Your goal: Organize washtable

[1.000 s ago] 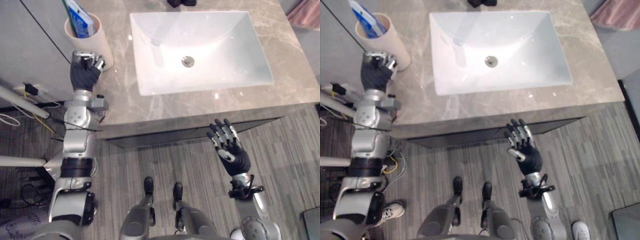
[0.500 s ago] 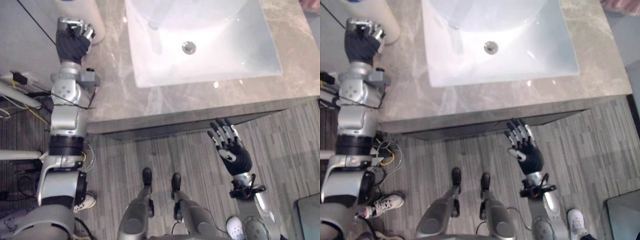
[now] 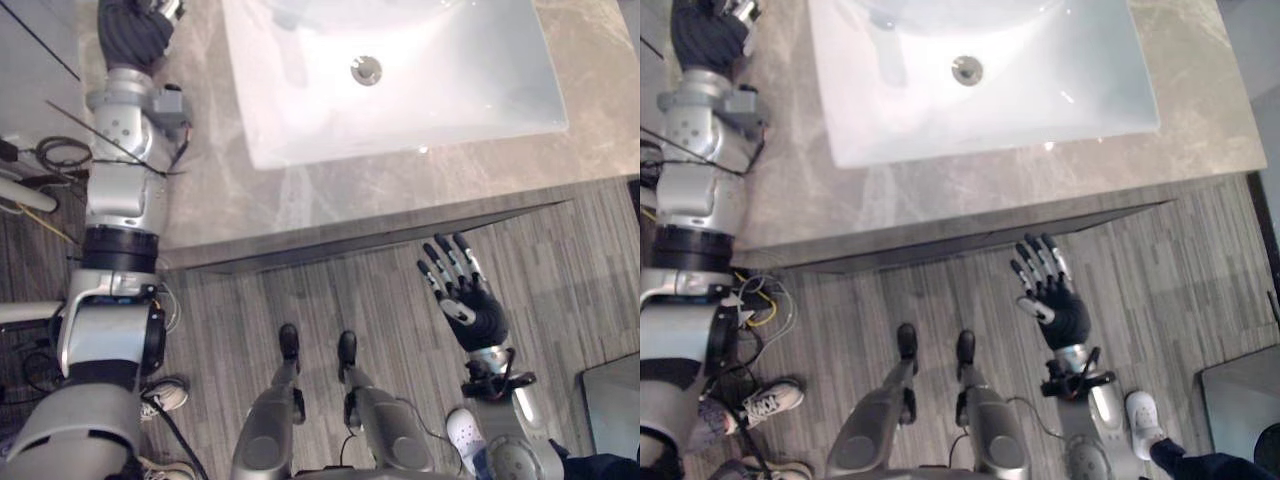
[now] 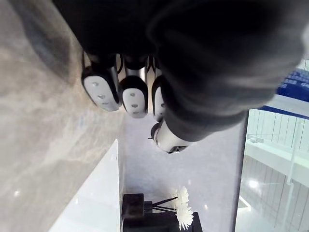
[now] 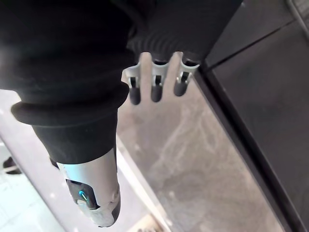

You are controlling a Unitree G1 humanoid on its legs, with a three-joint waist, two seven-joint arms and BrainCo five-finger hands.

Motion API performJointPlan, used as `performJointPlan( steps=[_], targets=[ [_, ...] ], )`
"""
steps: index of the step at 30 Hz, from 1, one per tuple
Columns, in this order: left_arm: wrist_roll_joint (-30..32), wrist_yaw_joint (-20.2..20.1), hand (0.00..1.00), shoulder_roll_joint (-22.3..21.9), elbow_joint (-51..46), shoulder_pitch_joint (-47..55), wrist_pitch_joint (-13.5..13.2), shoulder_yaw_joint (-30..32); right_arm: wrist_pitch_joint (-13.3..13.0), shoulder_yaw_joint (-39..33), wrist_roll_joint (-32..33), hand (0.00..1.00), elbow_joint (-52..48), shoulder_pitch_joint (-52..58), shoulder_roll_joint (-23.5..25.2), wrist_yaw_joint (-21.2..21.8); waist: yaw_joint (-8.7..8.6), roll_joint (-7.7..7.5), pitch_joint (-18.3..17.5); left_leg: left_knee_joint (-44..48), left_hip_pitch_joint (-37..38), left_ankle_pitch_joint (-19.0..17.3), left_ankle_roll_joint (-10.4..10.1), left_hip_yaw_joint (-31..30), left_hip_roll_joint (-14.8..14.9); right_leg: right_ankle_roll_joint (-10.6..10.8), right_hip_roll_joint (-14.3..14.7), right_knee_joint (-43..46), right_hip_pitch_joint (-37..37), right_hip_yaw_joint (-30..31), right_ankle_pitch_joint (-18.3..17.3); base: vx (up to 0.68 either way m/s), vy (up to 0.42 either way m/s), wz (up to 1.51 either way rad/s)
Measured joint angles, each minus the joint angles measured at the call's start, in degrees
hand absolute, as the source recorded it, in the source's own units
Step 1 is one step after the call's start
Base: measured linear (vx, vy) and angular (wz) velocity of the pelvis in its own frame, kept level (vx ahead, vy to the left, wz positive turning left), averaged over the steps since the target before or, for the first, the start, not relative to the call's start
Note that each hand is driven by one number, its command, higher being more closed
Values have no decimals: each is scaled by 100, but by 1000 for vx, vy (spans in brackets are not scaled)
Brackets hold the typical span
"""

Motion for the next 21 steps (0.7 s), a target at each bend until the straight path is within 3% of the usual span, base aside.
performJointPlan(
  steps=[8, 12, 14, 19, 21],
  targets=[
    [17, -37, 100, -2, -51, 166, 7, 25, 1, 40, 0, 0, 0, 19, 1, 19, 3, 3, 0, 0, 86, -1, 0, 7, 1, 0, -2, 0, 80, -12, -1, 22, 3, -1],
    [9, -170, 100, -30, -830, 1041, -2, 163, 7, 40, 0, 0, 0, 10, -3, 19, 30, 33, -9, -1, 204, -4, 0, -12, 1, -2, -3, -8, 203, -41, -3, 11, 5, 2],
    [0, -274, 100, -136, -1236, 1522, -8, 303, 11, 32, 0, 0, 0, 6, -7, 19, 34, 90, -38, -2, 246, -4, 0, -40, -4, -4, -10, -18, 263, -64, -5, 17, 13, 7],
    [-242, -514, 100, -889, -2128, 3264, 4, 613, 30, -16, -2, 0, 12, -51, -22, 18, 187, 483, -310, -4, 502, -7, 0, -162, -34, -30, -37, -41, 583, -246, -58, 21, 18, 13],
    [-387, -583, 100, -1063, -2495, 3857, 11, 712, 31, -29, -7, 0, 56, -82, -23, 18, 186, 570, -467, -7, 608, -5, -2, -273, -67, 5, -75, -39, 736, -382, -157, 19, 1, 28]
  ],
)
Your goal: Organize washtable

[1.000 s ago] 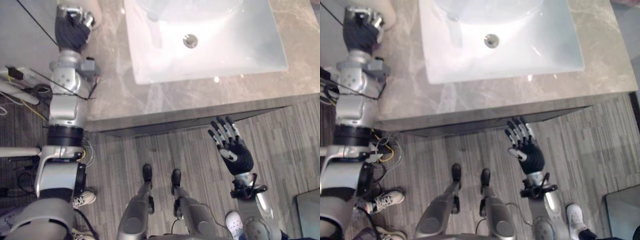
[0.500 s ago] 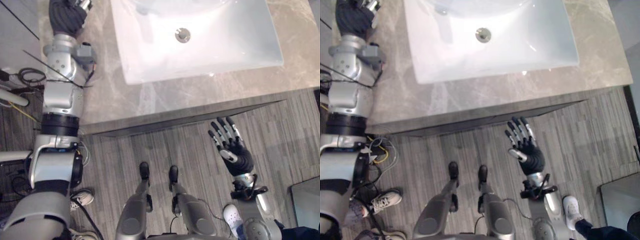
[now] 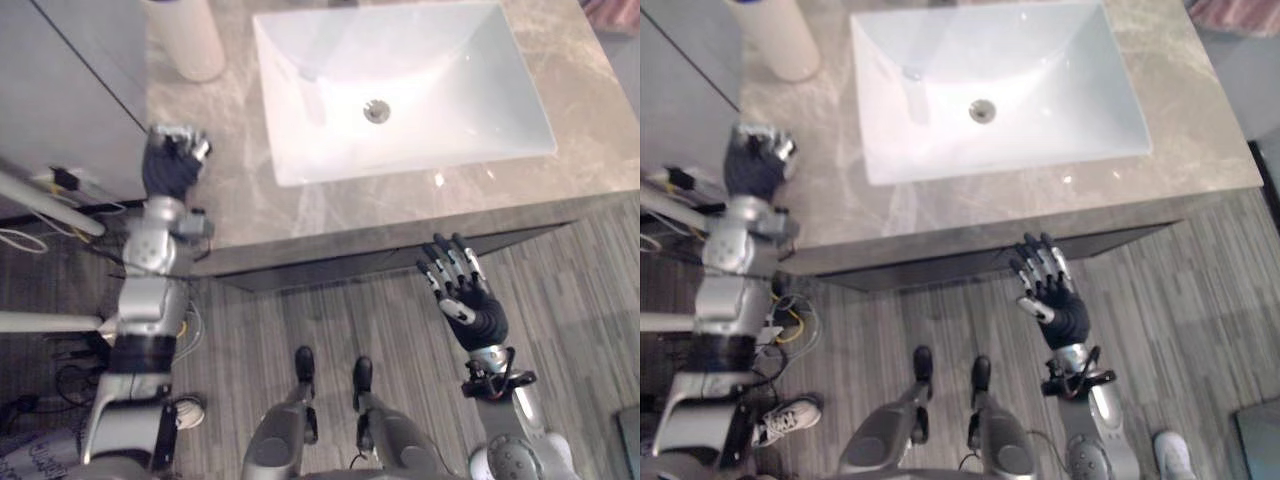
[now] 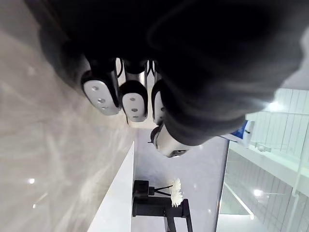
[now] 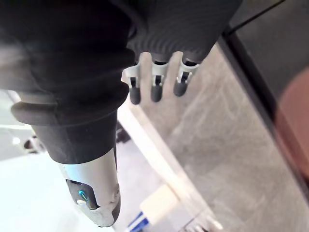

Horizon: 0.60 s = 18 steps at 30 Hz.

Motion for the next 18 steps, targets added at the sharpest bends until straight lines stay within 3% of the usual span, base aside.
performJointPlan(
  steps=[3, 4, 6, 10, 13, 18],
  targets=[
    [-230, -103, 100, -180, -565, 713, -25, 360, 0, -132, -18, 0, 127, -52, 6, 1, 8, 120, -297, -7, 130, -1, -5, -129, -12, -8, -12, 16, 174, -139, -72, 19, -3, 28],
    [-279, -158, 0, -202, -725, 938, -46, 560, 0, -224, -34, 0, 233, -100, 13, 0, 19, 158, -391, -7, 196, -5, -10, -157, -19, 14, -21, 32, 244, -173, -106, 16, 5, 18],
    [-418, -185, 0, -341, -1064, 1457, -200, 1108, -6, -525, -38, 0, 422, -150, 24, -13, 24, 264, -628, -34, 302, -21, -34, -266, -46, 15, -47, 69, 373, -277, -166, 14, 10, 23],
    [-498, -165, 0, -695, -1317, 2089, -461, 1963, -28, -1108, -138, 0, 770, -184, 101, -116, 152, 333, -890, -38, 424, -26, -41, -330, -56, 2, -59, 70, 522, -301, -208, 9, 8, 11],
    [-497, -23, 0, -1488, -1365, 2846, -652, 2863, -110, -2029, -450, 0, 1313, -168, 398, -327, 160, 370, -1120, -39, 553, -43, -66, -436, -77, 15, -92, 193, 636, -421, -337, 16, -1, 18],
    [-354, 295, 0, -2538, -961, 3910, -765, 3482, -228, -3311, -1021, 0, 2231, 123, 737, -792, 166, 428, -1433, -41, 739, -68, -84, -542, -107, 58, -137, 363, 759, -511, -498, 9, -4, 14]
  ],
)
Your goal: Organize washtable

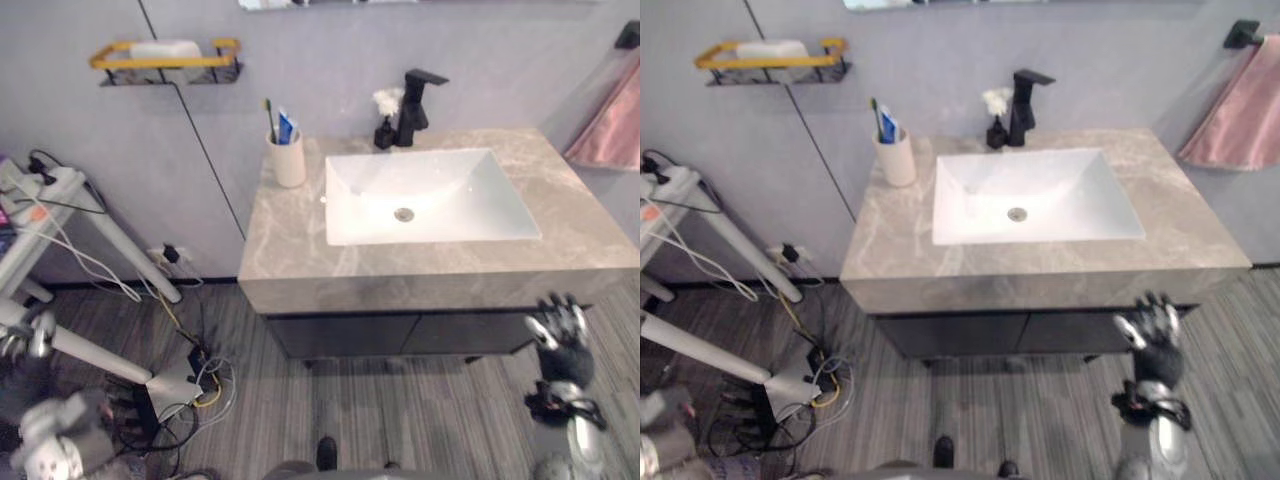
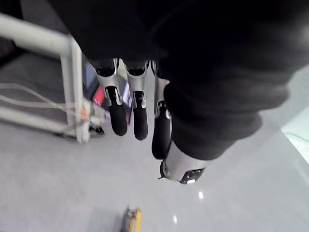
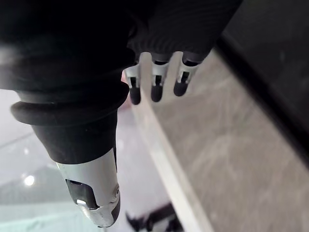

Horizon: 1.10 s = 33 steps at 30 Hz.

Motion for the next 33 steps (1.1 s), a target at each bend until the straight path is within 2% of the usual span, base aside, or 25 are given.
performJointPlan(
  steps=[3, 5, 7, 8, 10, 13, 15, 17, 19, 22, 28, 33],
  targets=[
    [36, 93, 0, -402, 699, 346, -11, -61, 0, -219, -341, 0, 250, 388, 246, -342, -8, 51, -72, 0, 110, -58, 24, 31, 8, 30, -22, 146, 54, -56, -125, -34, -14, 2],
    [98, 144, 0, -426, 1337, 400, -11, -44, -9, -172, -452, 0, 312, 596, 435, -429, -15, 26, -144, 0, 99, -80, 5, 169, 51, 52, -18, 243, 58, -72, -180, -46, -32, -6],
    [90, 145, 0, -467, 2495, 329, 8, -26, -94, -22, -643, 0, 877, 666, 493, -569, -43, 36, -239, 1, 156, -81, 4, 308, 90, 63, -17, 287, 58, -74, -202, -12, -7, -2],
    [66, 137, 0, -467, 2755, 296, 14, -13, -96, -2, -719, 0, 1043, 669, 504, -578, -41, 31, -250, 1, 167, -81, 4, 322, 96, 63, -16, 297, 62, -75, -206, -27, -9, -5],
    [0, 129, 0, -465, 3732, 144, 84, 16, -100, 101, -1072, 0, 1856, 676, 519, -615, -35, -39, -294, 0, 169, -214, -159, 451, 119, 58, -38, 297, 55, -84, -208, 3, 1, 5],
    [296, 50, 0, -461, 5439, -31, 296, -37, -87, 124, -1552, 0, 3485, 545, 532, -691, -41, -62, -308, 0, 166, -229, -180, 465, 124, 55, -61, 305, 70, -113, -217, 23, 13, 10],
    [834, -24, 0, -455, 6371, -78, 523, -113, -18, -12, -1812, 0, 4615, 403, 546, -691, -47, -91, -302, 0, 181, -228, -181, 430, 119, 57, -61, 292, 103, -134, -230, 48, 6, 5],
    [1261, -107, 0, -445, 6855, -82, 643, -249, 52, -210, -1914, 0, 5305, 314, 564, -684, -54, -105, -297, 0, 230, -228, -182, 411, 112, 57, -62, 276, 162, -145, -248, 58, 0, 3],
    [1874, -241, 0, -412, 7123, -97, 772, -427, 122, -315, -1960, 0, 5716, 254, 510, -677, -100, -112, -296, -1, 263, -227, -181, 357, 102, 65, -62, 254, 210, -155, -266, 66, -4, 3],
    [2417, -373, 0, -286, 7201, -97, 815, -649, 165, -311, -1936, 0, 6030, 114, 385, -583, -185, -113, -296, -1, 273, -225, -183, 295, 92, 73, -60, 194, 256, -193, -270, 59, -8, 6],
    [2555, -675, 0, 168, 7481, -283, 997, -1617, 322, -214, -1694, 0, 6554, -140, 168, -310, -182, -201, -317, 0, 314, -201, -206, 280, 91, 81, -27, 86, 300, -148, -236, 90, -11, -2],
    [2550, -701, 0, 334, 7636, -376, 999, -1939, 383, -8, -1712, 0, 6751, -325, 64, -299, -184, -274, -179, 0, 360, -191, -178, 276, 100, 75, -3, 3, 374, -132, -237, 46, -15, -2]
  ],
)
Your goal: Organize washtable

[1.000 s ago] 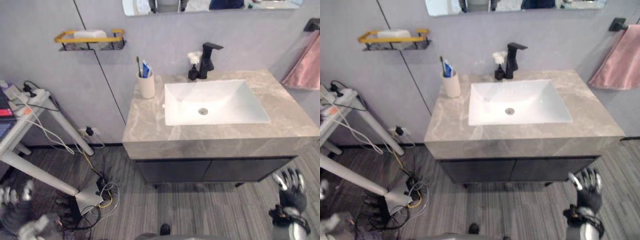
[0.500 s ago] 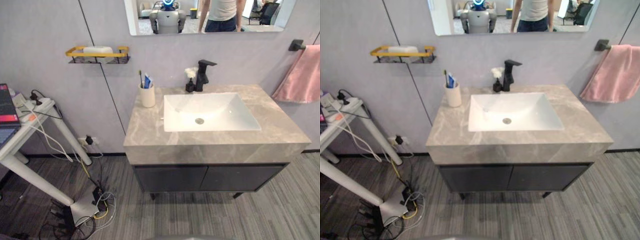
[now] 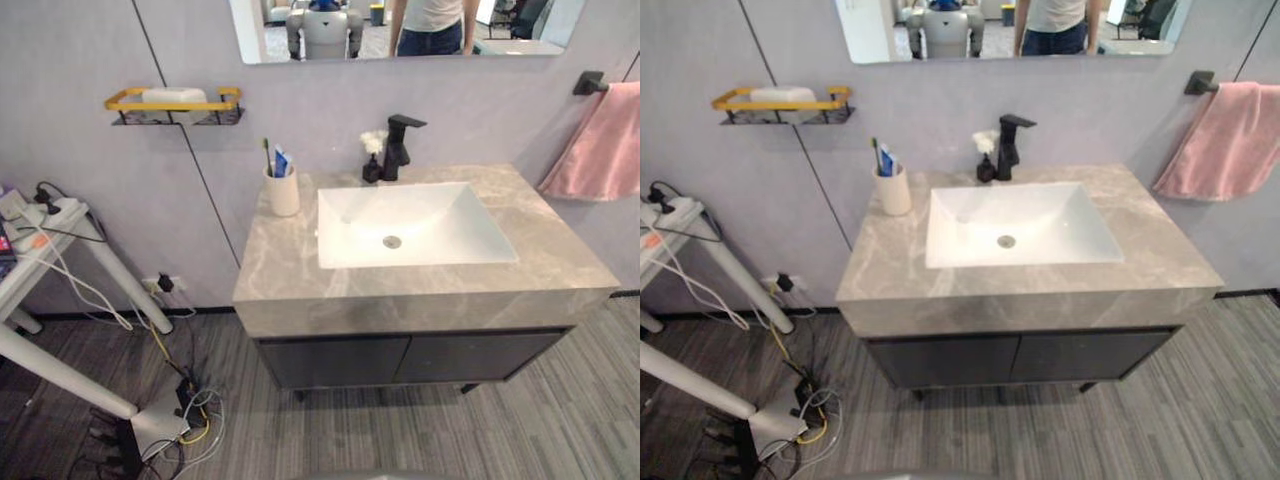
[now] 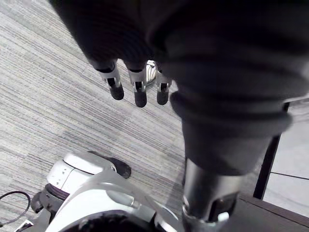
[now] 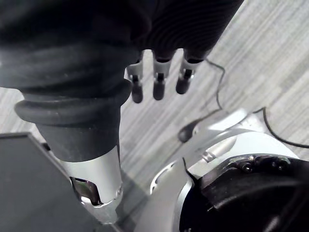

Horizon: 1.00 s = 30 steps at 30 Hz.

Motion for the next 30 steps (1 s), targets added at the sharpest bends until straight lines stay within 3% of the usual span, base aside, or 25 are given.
performJointPlan(
  steps=[4, 6, 7, 8, 10, 11, 14, 15, 17, 20, 21, 23, 25, 26, 27, 28, 30],
  targets=[
    [-191, 1, 0, 44, -6, -52, -5, -160, 11, 1, 1, 0, 15, -140, -3, 20, 3, -28, 214, 0, 85, -50, 23, -52, -35, 48, -26, 74, 82, -47, -101, 14, -2, 7],
    [-212, -3, 0, 68, -92, -45, 3, -163, 12, -5, 6, 0, -12, -159, 34, 50, 3, -91, 268, 2, 98, -137, 143, -194, -205, 298, -283, 767, -101, -282, -589, -3, 35, 52],
    [-211, -15, 0, 120, -234, -44, 29, -175, 20, 3, 7, 0, -39, -94, 117, 90, 2, -222, 261, 182, 56, -291, 231, -174, -360, 616, -573, 1306, -249, -523, -921, 119, 42, 113],
    [-211, 6, 0, 111, -315, -131, 24, -149, 15, -20, 96, 0, -227, -9, 208, 119, 22, -262, 413, 917, -296, -614, 290, -180, -349, 796, -763, 2598, -646, -230, -1026, 97, 38, 123],
    [-196, 10, 0, 112, -345, -150, 69, -99, 9, 96, 263, 0, -491, 46, 232, 172, 17, -201, 528, 1412, -360, -914, 364, -582, -368, 492, -682, 4524, -1554, 868, -686, 34, 11, 108],
    [-165, 18, 0, 116, -387, -133, 71, -93, 3, 201, 290, 0, -516, 92, 224, 206, 11, -212, 527, 1484, -353, -957, 364, -739, -355, 492, -559, 4765, -1713, 1147, -694, 147, -3, 113],
    [-135, 40, 0, 155, -503, -144, 61, 149, -14, 666, 378, 0, -486, 136, 254, 243, 22, -373, 490, 1743, -477, -1054, 266, -1471, -429, 558, -97, 4349, -2043, 2622, -738, 172, -50, 139],
    [-92, 90, 0, 165, -506, -165, 59, 146, -27, 850, 449, 0, -487, 207, 251, 243, 12, -383, 464, 1977, -683, -1164, 211, -1923, -495, 647, 107, 3657, -1935, 3431, -786, 169, -122, 153],
    [-95, 107, 0, 163, -505, -190, 59, 138, -22, 861, 458, 0, -486, 238, 250, 242, 19, -368, 436, 2228, -853, -1282, 137, -2341, -584, 697, 178, 3049, -1731, 3961, -764, 205, -198, 155],
    [-116, 117, 0, 156, -617, -201, 53, 139, -32, 859, 446, 0, -384, 249, 275, 185, 50, -420, 381, 2565, -944, -1441, -72, -3026, -787, 711, -24, 2423, -1461, 3596, -802, 212, -307, 144],
    [-158, 124, 0, 68, -629, -343, 52, 145, -35, 865, 425, 0, -392, 292, 190, 197, 27, -348, 284, 2669, -1072, -1516, -189, -3292, -730, 589, -30, 2312, -1360, 3164, -937, 123, -325, 130],
    [-322, 120, 0, -66, -641, -552, 38, 205, -46, 871, 252, 0, -433, 285, 60, 213, 42, -215, 317, 2686, -1255, -1617, -196, -3194, -393, 513, 51, 2219, -1310, 2687, -972, 30, -325, 130],
    [-634, 132, 0, -239, -720, -775, 5, 331, -92, 947, 142, 0, -513, 288, -43, 189, -6, -68, 327, 2677, -1434, -1556, -219, -2414, 251, 436, 82, 2298, -1195, 1928, -1014, -65, -322, 138],
    [-707, 136, 0, -260, -739, -806, -5, 329, -106, 1011, 111, 0, -517, 286, -64, 168, 1, -61, 335, 2673, -1479, -1537, -231, -2190, 353, 379, 68, 2325, -1142, 1762, -1045, -117, -263, 132],
    [-866, 162, 0, -297, -804, -838, -17, 308, -134, 1100, 70, 0, -517, 222, -77, 62, 13, -93, 359, 2622, -1562, -1280, -186, -1693, 576, 139, -8, 2361, -1033, 1436, -1207, -88, -142, 103],
    [-929, 178, 0, -318, -857, -833, -21, 299, -124, 1101, 44, 0, -502, 197, -83, 2, 14, -110, 367, 2599, -1584, -1185, -274, -1527, 636, 114, -55, 2396, -999, 1303, -1277, -167, -142, 119],
    [-1134, 225, 0, -318, -907, -869, -71, 192, -141, 1114, -20, 0, -508, 168, 0, -107, 1, -176, 442, 2289, -1611, -574, -61, -531, 641, 107, -354, 2394, -898, 837, -1410, -123, -65, 110]
  ],
)
